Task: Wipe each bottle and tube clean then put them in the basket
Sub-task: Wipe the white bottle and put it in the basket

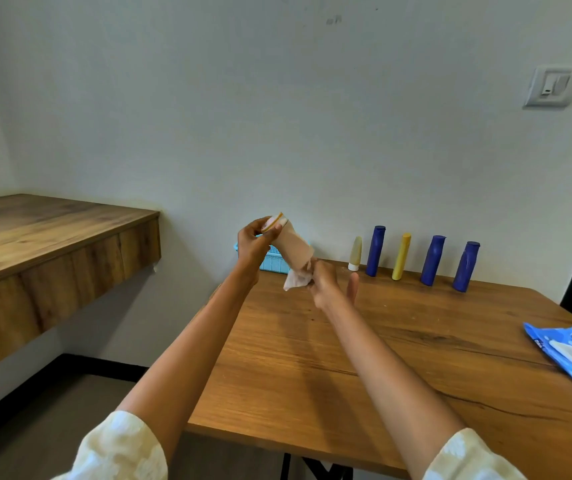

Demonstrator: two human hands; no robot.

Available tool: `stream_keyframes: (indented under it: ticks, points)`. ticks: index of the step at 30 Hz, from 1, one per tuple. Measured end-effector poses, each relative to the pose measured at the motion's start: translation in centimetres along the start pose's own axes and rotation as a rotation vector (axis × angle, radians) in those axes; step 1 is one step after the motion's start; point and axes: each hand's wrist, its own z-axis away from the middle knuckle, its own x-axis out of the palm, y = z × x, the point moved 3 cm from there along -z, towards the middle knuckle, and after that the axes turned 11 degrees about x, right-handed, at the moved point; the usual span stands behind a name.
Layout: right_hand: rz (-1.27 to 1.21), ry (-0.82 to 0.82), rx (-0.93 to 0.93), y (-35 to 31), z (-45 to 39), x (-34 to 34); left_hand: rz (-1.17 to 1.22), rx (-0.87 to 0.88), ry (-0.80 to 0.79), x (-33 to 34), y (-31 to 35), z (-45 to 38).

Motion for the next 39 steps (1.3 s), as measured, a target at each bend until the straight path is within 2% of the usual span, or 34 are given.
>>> stream_keyframes:
  ticks: [3,6,10,14,16,21,26,30,32,36,39]
  points:
    - [-0.436,-0.128,0.152,0.9,0.9,1.0,-0.042,0.022,0.032,0.6,0.0,0.1]
    - [-0.560,-0.115,0.192,1.2,1.2,1.5,-0.168,0.088,0.005,1.5,0.2,0.3]
    - [-0.356,-0.077,0.138,1.4,0.8,1.5,-0.276,0.078,0.027,1.4,-0.2,0.3]
    - [-0.156,0.172,-0.009,1.0,0.8,-0.1,-0.271,0.052,0.007,1.1,-1.1,0.8]
    - [-0.163,0.206,-0.054,0.6,0.7,-1.0,-0.278,0.041,-0.043,1.0,-1.7,1.4]
    - [-0.091,0.151,-0.018,0.8,0.7,-0.3,-0.223,-0.018,-0.118,0.9,-4.1,3.1]
    - [-0.045,0.092,-0.164,0.2,1.0,1.5,-0.178,-0.060,-0.069,-0.4,-5.6,3.7]
    - [-0.064,0.142,-0.237,-1.2,0.8,1.2,-0.158,-0.033,-0.164,-0.9,-5.3,4.0]
    - [0.008,0.157,-0.218,-1.2,0.3,0.8,-0.126,-0.042,-0.219,-1.2,-5.3,3.9]
    - [0.200,-0.043,-0.162,0.4,-0.3,0.9,-0.067,-0.068,-0.352,-2.0,-5.5,3.9]
    - [0.217,-0.017,-0.184,1.4,-0.4,0.8,-0.037,-0.083,-0.399,-2.2,-5.7,4.0]
